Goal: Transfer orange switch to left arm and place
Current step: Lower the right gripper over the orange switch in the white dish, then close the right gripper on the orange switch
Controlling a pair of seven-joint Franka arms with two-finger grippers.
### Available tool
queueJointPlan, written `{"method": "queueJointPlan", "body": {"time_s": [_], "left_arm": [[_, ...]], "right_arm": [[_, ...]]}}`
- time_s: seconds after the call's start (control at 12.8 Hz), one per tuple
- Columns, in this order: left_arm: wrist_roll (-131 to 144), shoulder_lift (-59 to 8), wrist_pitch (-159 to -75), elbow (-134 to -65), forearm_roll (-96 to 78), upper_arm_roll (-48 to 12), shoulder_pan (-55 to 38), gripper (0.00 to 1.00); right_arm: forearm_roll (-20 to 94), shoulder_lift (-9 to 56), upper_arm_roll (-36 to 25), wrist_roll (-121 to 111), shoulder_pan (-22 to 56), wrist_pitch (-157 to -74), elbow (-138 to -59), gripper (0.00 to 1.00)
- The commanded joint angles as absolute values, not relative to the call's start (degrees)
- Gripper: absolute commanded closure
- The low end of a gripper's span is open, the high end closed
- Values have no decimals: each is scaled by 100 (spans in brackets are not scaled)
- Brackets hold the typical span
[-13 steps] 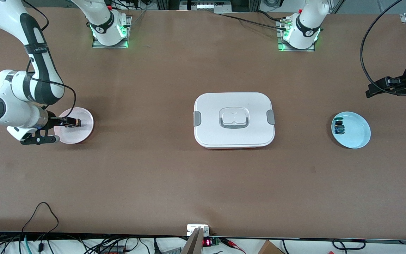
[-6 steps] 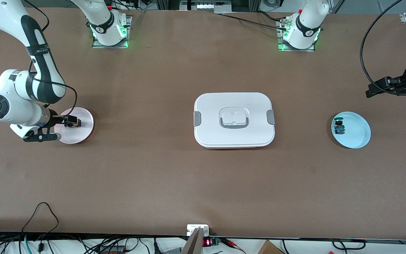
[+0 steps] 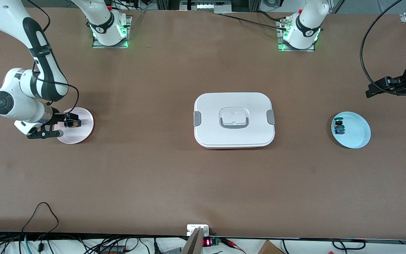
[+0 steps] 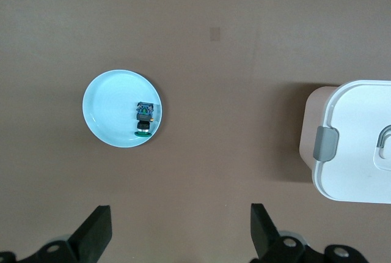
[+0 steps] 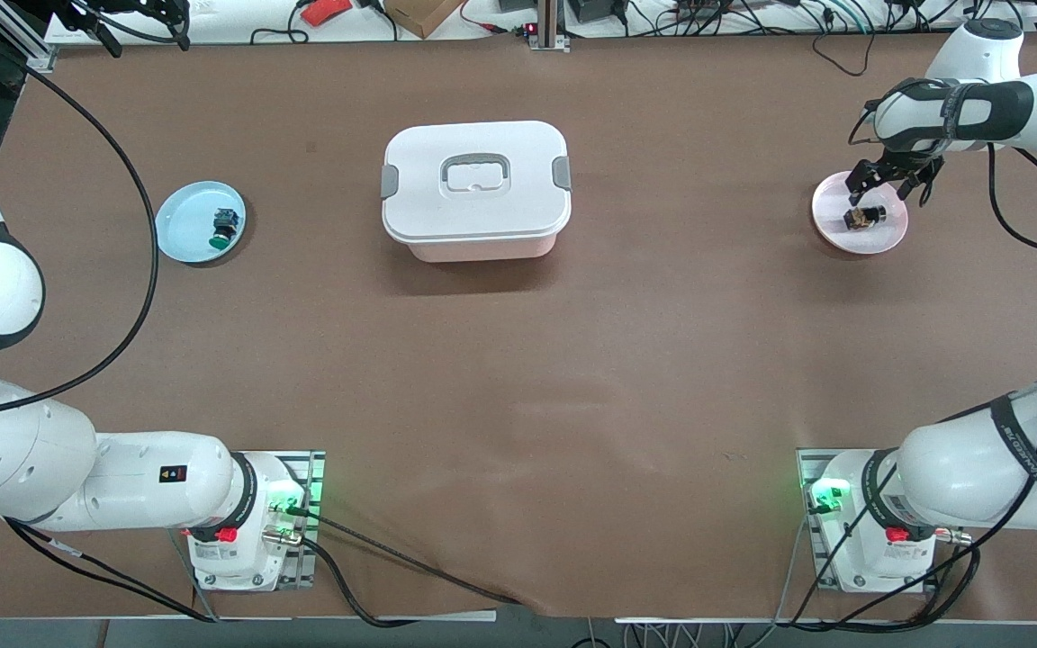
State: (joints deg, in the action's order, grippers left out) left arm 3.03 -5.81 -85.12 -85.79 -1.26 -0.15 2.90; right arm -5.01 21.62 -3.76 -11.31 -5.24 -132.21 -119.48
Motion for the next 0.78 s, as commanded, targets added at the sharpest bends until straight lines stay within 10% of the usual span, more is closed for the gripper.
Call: {"method": "queueJointPlan", "body": {"time_s": [0.0, 0.7], "left_arm": [[343, -659, -8393, -8394, -220, -18, 299, 0], [351, -659, -8385, -8394, -220, -18, 299, 0]], "right_arm": [[-545, 2188, -325, -1239, -589, -13377, -12023, 0], [-633, 2285, -325, -1397, -589, -14317, -12463, 0]]}}
